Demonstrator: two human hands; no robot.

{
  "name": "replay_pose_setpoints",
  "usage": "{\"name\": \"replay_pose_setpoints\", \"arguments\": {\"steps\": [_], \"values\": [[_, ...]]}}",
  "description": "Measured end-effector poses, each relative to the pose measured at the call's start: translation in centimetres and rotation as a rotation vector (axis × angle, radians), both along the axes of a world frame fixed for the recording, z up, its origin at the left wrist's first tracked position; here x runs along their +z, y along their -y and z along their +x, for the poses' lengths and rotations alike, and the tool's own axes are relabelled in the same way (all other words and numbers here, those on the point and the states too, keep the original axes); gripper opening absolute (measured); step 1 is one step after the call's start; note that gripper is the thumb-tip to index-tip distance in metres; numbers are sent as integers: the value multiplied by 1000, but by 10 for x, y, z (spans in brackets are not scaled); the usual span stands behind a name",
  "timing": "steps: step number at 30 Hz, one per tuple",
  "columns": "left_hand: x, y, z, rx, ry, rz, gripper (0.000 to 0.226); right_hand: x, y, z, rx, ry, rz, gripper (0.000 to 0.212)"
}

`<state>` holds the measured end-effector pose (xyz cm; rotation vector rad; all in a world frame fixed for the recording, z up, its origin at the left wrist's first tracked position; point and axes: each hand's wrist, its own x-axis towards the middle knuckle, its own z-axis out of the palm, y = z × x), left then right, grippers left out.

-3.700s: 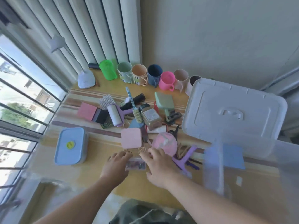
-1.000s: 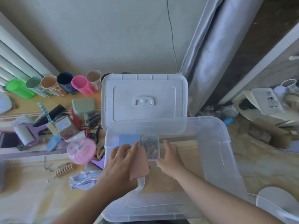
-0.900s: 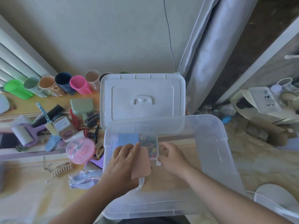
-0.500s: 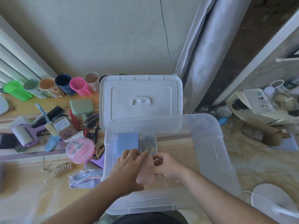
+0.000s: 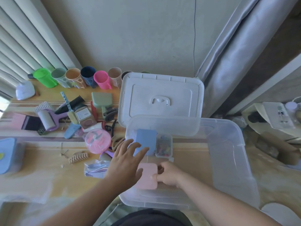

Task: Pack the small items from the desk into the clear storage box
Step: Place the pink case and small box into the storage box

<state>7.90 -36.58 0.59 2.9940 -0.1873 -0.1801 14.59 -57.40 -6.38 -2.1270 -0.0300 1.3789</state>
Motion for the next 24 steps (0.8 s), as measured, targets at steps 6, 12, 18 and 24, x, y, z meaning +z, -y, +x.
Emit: {"name": "replay_pose_setpoints", "arguments": {"steps": [6,12,18,24], "values": [[-9,1,-11,-35,20,-4,79,16,-9,-3,212,94,-89,40],[-2,-3,-9,7,141,-102,70,49,9,6,262,686,-40,45],[12,-31,-2,208,214,-309,62,59,-5,13,183,1062,165,74],[-26,-125,-20,412,167,-306,53,92,-106,-5,157,1371,439,42]]}}
